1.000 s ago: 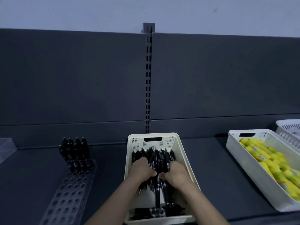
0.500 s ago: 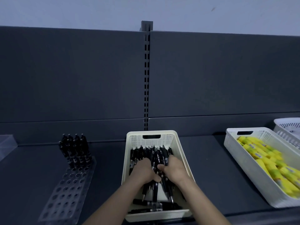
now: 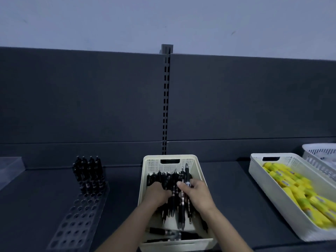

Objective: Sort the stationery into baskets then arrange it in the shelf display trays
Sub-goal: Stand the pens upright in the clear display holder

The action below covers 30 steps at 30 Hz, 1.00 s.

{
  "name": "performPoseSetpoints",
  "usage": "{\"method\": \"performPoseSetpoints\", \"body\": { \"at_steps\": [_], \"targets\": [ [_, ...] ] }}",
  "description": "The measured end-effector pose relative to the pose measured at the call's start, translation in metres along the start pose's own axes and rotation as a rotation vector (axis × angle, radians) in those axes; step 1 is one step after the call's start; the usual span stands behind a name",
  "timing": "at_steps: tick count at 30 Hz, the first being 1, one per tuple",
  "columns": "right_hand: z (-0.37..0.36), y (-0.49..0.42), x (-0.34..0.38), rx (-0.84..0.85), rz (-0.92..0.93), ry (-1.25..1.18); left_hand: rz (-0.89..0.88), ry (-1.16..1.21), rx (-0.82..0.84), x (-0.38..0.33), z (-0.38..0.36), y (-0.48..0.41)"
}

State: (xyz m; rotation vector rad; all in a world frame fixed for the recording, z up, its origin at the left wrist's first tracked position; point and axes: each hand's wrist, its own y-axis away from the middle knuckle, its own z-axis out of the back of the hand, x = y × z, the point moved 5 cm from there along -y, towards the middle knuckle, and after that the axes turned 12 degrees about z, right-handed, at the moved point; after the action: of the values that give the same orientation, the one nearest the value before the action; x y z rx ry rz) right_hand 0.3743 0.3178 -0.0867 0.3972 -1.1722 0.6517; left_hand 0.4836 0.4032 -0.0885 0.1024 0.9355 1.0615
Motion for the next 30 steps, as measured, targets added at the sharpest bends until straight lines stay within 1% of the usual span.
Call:
{"method": "performPoseSetpoints", "body": {
  "at_steps": [4,6,8,11,13,15,17,19,23,25,27,30],
  "targets": [
    [0.003,0.011,0.008,0.043,-0.046,-0.113,-0.023,0.094,-0.028,-0.002,0.004,0.004],
    [0.007,0.012,0.010,0.054,-0.056,-0.197,-0.089,0.244,0.013,-0.007,0.007,0.006],
    [0.013,0.012,0.013,0.004,-0.052,-0.272,-0.145,0.416,0.084,-0.013,0.011,0.014],
    [0.026,0.012,0.033,-0.070,0.017,-0.325,-0.203,0.563,0.156,-0.020,0.016,0.029],
    [0.032,0.012,0.046,-0.092,0.047,-0.346,-0.269,0.585,0.231,-0.026,0.017,0.043],
    [0.037,0.012,0.056,-0.073,0.065,-0.370,-0.359,0.535,0.285,-0.032,0.016,0.055],
    [0.039,0.013,0.066,-0.034,0.081,-0.401,-0.424,0.494,0.301,-0.038,0.015,0.065],
    [0.039,0.015,0.070,-0.030,0.099,-0.431,-0.455,0.507,0.299,-0.041,0.015,0.070],
    [0.038,0.020,0.072,-0.064,0.121,-0.396,-0.472,0.554,0.304,-0.041,0.015,0.080],
    [0.036,0.022,0.070,-0.054,0.117,-0.398,-0.438,0.579,0.306,-0.037,0.015,0.083],
    [0.033,0.024,0.067,-0.008,0.094,-0.415,-0.374,0.608,0.301,-0.031,0.015,0.084],
    [0.025,0.028,0.071,0.063,0.073,-0.506,-0.312,0.632,0.257,-0.022,0.023,0.085]
  ]
}}
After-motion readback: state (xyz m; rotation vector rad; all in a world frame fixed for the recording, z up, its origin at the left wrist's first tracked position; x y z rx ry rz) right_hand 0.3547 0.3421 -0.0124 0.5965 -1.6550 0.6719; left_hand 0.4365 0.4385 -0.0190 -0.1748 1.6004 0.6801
